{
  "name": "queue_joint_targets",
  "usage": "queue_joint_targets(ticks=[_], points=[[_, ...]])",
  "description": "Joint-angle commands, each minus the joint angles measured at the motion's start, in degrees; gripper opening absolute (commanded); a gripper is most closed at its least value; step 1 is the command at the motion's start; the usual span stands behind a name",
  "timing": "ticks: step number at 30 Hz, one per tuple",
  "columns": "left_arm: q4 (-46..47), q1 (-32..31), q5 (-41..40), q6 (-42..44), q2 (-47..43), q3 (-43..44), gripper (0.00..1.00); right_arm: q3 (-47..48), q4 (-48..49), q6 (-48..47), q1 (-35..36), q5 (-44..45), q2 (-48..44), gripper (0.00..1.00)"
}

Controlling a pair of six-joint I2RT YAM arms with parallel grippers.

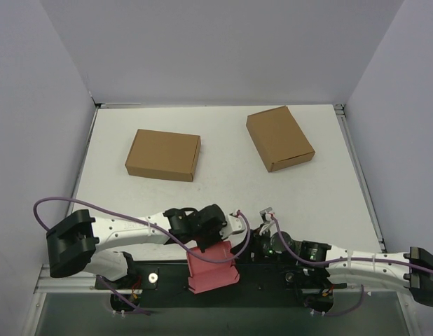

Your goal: Fold the paper box

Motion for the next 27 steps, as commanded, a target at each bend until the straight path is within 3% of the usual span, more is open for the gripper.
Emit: queue_joint_targets(ticks=[1, 7, 11, 18, 22, 27], points=[[0.66, -0.11, -6.12, -3.96, 1.10, 2.13, 0.00, 1.18, -7.33, 4.63, 0.50, 5.15, -5.05, 0.50], [2.67, 5.50, -7.27, -4.86, 1.20, 2.93, 0.00, 8.48, -21.22, 4.81, -2.30, 6.75, -7.36, 0.60], [4.96, 9.02, -6.39, -4.42, 0.23, 2.31, 0.00, 11.29, -21.86, 4.46, -14.42, -7.96, -2.88, 0.54], [6.20, 10.08, -9.02, -3.63, 1.54, 2.57, 0.00, 15.95, -20.71, -2.39, -30.67, -22.92, 5.89, 0.53], [6.02, 10.52, -10.17, -3.62, 3.13, 3.01, 0.00, 19.37, -20.09, -7.83, -35.52, -29.45, 11.35, 0.49], [8.12, 10.17, -11.57, -3.89, 1.73, 1.70, 0.00, 23.07, -16.59, -8.03, -39.66, -38.85, 21.18, 0.44]])
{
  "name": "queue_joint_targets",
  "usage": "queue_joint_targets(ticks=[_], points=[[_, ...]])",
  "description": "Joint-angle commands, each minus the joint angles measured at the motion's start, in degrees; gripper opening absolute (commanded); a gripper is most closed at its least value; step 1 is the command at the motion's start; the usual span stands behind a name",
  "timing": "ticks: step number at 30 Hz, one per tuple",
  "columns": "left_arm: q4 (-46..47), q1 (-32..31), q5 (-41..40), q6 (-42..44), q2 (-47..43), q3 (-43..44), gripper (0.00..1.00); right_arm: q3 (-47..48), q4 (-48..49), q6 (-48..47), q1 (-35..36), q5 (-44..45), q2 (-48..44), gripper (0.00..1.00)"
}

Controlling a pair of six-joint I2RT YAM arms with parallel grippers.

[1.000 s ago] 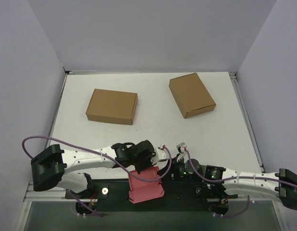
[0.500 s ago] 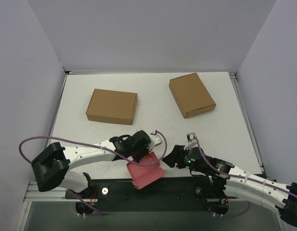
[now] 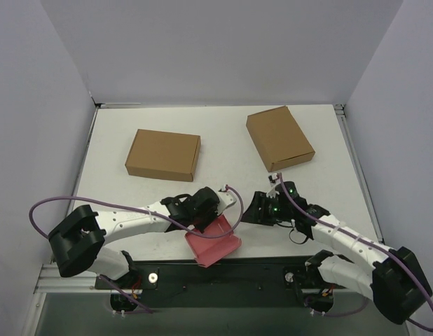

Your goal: Fold the paper box

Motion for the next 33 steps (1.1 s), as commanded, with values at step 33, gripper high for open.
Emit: queue_joint_targets(ticks=[33], points=[[5.21, -4.10, -4.24, -5.66, 4.00, 0.97, 0.00, 10.01, -3.19, -9.88, -8.07, -22.82, 26.57, 0.41]])
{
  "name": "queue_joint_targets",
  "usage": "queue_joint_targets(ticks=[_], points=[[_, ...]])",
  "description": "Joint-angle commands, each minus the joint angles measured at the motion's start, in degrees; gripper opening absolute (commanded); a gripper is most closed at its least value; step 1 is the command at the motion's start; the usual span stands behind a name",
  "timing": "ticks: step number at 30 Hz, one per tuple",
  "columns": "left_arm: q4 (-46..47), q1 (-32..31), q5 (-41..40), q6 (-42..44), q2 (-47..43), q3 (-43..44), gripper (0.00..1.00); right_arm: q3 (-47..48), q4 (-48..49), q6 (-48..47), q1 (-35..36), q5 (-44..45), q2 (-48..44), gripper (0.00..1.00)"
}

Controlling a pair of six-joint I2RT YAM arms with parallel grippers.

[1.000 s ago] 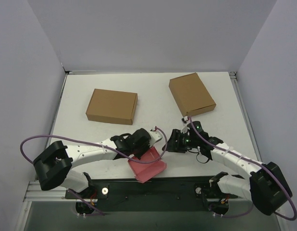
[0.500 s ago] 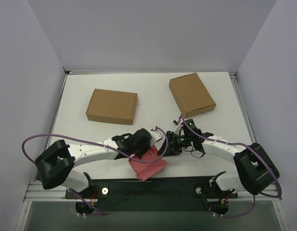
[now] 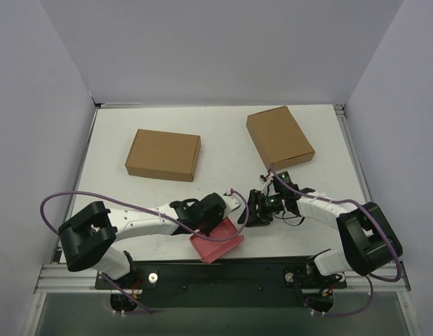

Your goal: Fold the paper box

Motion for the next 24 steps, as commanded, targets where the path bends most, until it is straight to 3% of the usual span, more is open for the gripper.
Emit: queue_joint_targets(ticks=[1, 12, 24], points=[[1.86, -0.87, -0.77, -2.19, -0.24, 0.54, 0.00, 2.30, -1.93, -4.13, 1.57, -1.07, 3.46, 0.40], [1.95, -1.40, -0.85, -2.37, 0.38, 0.62, 0.00, 2.30, 7.21, 0.35, 5.69, -4.50, 7.86, 0.35], [1.60, -1.84, -1.03, -3.07, 0.20, 0.36, 0.00, 5.46, 4.24, -1.14, 10.53, -0.91, 9.44, 0.36]])
